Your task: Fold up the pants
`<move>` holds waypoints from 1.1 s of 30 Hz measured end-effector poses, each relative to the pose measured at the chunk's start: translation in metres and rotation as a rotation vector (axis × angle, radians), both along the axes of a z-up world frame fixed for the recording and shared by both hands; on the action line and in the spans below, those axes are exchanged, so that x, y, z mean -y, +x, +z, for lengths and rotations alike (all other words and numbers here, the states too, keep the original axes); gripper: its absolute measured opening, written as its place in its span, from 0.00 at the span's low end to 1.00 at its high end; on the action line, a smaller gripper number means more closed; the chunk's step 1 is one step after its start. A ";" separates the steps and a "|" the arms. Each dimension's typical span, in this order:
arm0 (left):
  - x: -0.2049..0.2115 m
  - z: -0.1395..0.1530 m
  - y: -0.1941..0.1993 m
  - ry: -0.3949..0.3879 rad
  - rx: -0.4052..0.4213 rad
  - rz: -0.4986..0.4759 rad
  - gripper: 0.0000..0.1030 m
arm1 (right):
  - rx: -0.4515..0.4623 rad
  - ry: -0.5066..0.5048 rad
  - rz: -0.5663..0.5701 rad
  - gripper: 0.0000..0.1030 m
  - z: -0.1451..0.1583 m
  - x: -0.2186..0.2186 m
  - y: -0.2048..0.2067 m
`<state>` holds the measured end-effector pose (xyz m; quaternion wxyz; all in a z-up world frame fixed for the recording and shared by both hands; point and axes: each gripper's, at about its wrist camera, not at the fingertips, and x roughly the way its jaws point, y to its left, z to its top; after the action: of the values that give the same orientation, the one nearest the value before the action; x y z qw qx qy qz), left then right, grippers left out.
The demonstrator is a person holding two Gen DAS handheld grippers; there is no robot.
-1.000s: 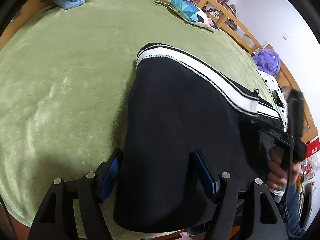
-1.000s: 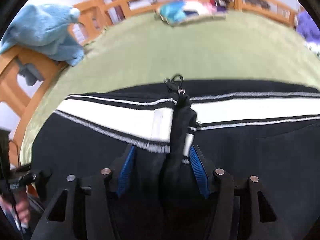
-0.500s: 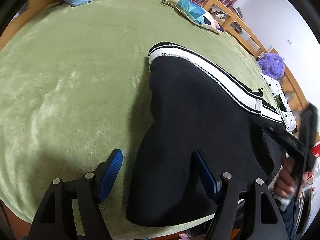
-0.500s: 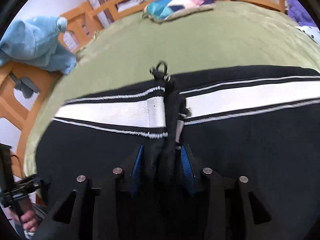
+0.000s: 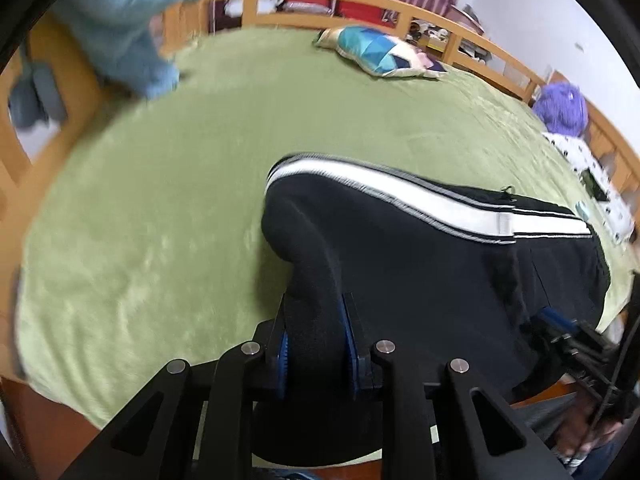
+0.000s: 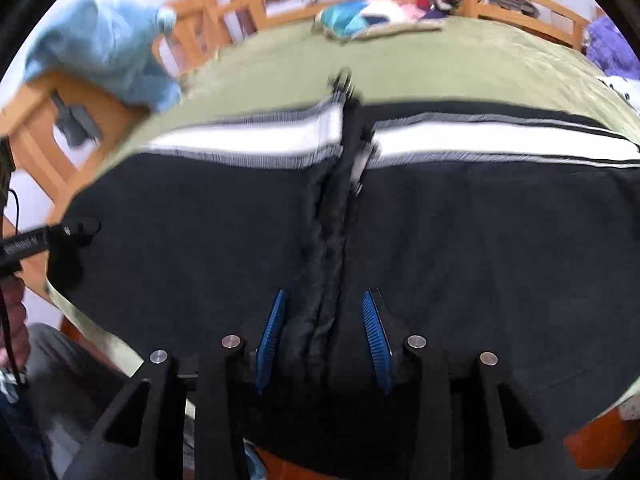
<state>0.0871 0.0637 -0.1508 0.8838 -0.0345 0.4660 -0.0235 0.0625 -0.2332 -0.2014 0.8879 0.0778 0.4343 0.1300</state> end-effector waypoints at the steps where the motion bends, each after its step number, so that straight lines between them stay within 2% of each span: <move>1: 0.010 0.010 -0.001 0.030 0.017 -0.004 0.20 | 0.016 0.002 -0.008 0.38 0.004 0.006 -0.003; 4: 0.032 0.035 -0.001 0.093 0.061 -0.020 0.20 | 0.059 -0.011 -0.039 0.38 0.016 0.035 -0.015; 7: 0.059 0.062 -0.001 0.078 0.099 -0.065 0.19 | 0.057 -0.054 -0.111 0.38 0.021 0.066 -0.023; 13: 0.149 0.102 -0.008 0.094 0.168 -0.272 0.18 | 0.083 -0.016 -0.223 0.38 0.040 0.120 -0.035; 16: 0.191 0.104 -0.007 0.069 0.160 -0.355 0.18 | 0.121 0.015 -0.257 0.40 0.053 0.142 -0.044; 19: 0.230 0.090 -0.004 0.044 0.127 -0.423 0.18 | 0.127 0.051 -0.292 0.42 0.051 0.162 -0.048; 21: 0.245 0.076 -0.004 0.001 0.085 -0.474 0.24 | 0.116 0.079 -0.293 0.42 0.045 0.171 -0.050; 24: 0.245 0.065 -0.010 -0.122 0.044 -0.520 0.25 | 0.094 0.109 -0.288 0.42 0.034 0.177 -0.052; 27: 0.234 0.060 -0.015 -0.131 0.045 -0.505 0.26 | 0.073 0.113 -0.277 0.42 0.025 0.174 -0.049; 29: 0.218 0.056 -0.014 -0.144 0.038 -0.488 0.37 | 0.072 0.122 -0.261 0.42 0.024 0.170 -0.049; 30: 0.208 0.055 -0.014 -0.157 0.036 -0.474 0.39 | 0.077 0.131 -0.245 0.42 0.024 0.165 -0.048; 33: 0.181 0.048 -0.012 -0.161 0.036 -0.426 0.39 | 0.081 0.168 -0.203 0.44 0.025 0.149 -0.042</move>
<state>0.0756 -0.1173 -0.1025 0.8615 -0.0050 0.4434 -0.2474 0.0205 -0.3826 -0.1761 0.9038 0.1900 0.3755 0.0785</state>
